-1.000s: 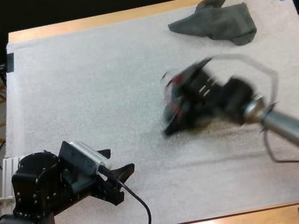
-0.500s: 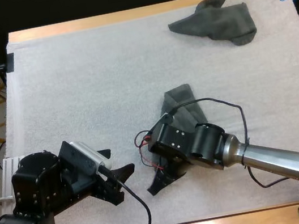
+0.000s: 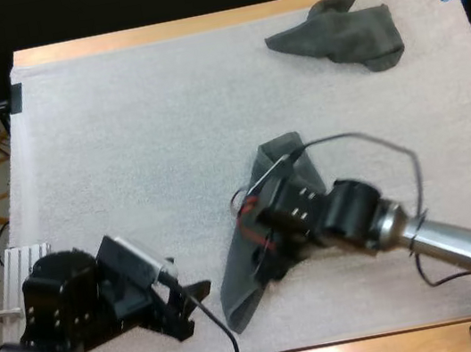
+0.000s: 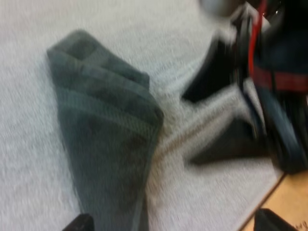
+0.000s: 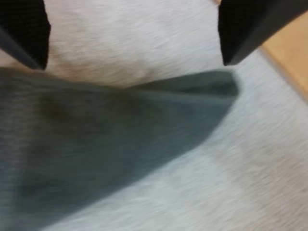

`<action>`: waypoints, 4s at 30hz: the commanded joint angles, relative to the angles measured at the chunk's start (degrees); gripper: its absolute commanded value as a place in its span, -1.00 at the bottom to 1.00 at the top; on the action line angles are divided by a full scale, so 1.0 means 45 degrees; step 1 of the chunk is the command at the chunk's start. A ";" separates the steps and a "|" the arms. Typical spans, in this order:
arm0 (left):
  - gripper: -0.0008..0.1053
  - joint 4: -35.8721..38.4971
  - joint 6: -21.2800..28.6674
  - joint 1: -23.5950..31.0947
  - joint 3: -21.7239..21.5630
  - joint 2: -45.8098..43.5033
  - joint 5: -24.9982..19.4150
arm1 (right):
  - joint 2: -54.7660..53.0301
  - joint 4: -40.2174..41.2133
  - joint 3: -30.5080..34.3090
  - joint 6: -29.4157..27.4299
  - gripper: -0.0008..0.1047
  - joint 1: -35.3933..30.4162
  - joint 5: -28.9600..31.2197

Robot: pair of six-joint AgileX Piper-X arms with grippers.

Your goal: Pick towel from pile fold and stack

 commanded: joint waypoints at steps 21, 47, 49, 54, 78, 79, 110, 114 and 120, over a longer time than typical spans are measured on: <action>0.21 0.1979 0.0053 -0.0048 -0.0100 -0.1618 -0.1024 | -0.0194 -0.2849 0.4224 -0.0505 0.13 -0.4578 -0.1185; 0.21 0.1954 0.0053 -0.0048 -0.0100 -0.1618 -0.1024 | 0.2613 -0.5755 0.4664 0.0672 -0.43 -0.4578 -0.3062; 0.21 0.1954 0.0053 -0.0048 -0.0100 -0.1618 -0.1024 | 0.2613 -0.5755 0.4664 0.0672 -0.84 -0.4578 -0.3057; 0.21 0.1954 0.0053 -0.0048 -0.0100 -0.1618 -0.1024 | 0.2613 -0.5682 0.4664 0.0672 -0.98 -0.4578 -0.2889; 0.21 0.0924 0.1530 -0.2209 -0.0100 0.0016 -0.0680 | -0.1398 0.0218 0.4688 -0.1295 -0.98 -0.4578 0.0568; 0.21 0.0859 0.1610 -0.2708 -0.0100 0.0316 -0.0922 | -0.1398 0.0218 0.4688 -0.1295 -0.98 -0.4578 0.0568; 0.21 -0.2393 -0.1877 -1.1805 0.1777 0.4331 -0.5175 | -0.1398 0.0264 0.4688 -0.1254 -0.98 -0.4578 0.0568; 0.21 -0.3421 -0.3077 -1.1861 0.2291 0.4757 -0.5431 | -0.1398 0.0264 0.4688 -0.1254 -0.98 -0.4578 0.0568; 0.21 -0.3856 -0.3188 -1.1860 0.2337 0.6410 -0.5402 | -0.1398 0.0264 0.4688 -0.1254 -0.98 -0.4578 0.0568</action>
